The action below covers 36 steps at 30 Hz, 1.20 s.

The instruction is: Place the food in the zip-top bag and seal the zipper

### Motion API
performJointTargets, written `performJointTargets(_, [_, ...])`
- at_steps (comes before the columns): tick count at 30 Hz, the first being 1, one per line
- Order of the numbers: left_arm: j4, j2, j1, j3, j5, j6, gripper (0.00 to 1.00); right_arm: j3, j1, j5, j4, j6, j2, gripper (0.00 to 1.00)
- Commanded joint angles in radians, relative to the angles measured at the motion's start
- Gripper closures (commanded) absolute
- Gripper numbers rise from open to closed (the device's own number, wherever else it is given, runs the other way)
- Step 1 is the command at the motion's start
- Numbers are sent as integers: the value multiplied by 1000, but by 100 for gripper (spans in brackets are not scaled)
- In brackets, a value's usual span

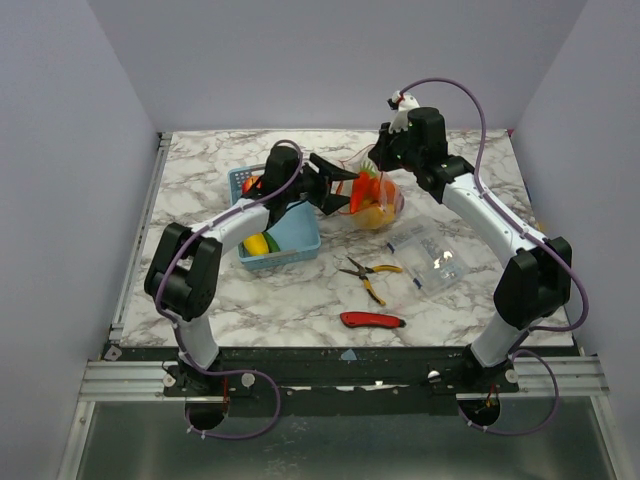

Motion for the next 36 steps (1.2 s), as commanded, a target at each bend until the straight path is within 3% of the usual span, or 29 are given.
performJointTargets(1, [-136, -165, -8, -56, -10, 287, 33, -2, 7, -20, 53, 13, -39, 99])
performJointTargets(7, [-470, -270, -3, -8, -148, 694, 38, 12, 9, -10, 31, 26, -29, 99])
performJointTargets(12, [-562, -221, -2, 73, -137, 824, 52, 27, 8, -33, 8, 56, -19, 99])
performJointTargets(21, [-470, -66, -12, 140, -101, 847, 51, 39, 8, -50, -36, 96, -6, 99])
performJointTargets(24, [-426, -22, -16, 131, -64, 830, 63, 40, 9, -39, -44, 110, -9, 99])
performJointTargets(29, [-344, -40, -16, 103, -1, 778, 100, 58, 9, 6, -39, 103, 6, 99])
performJointTargets(36, [-254, -90, 7, 191, 128, 564, 100, 271, 7, 176, -123, -18, 155, 99])
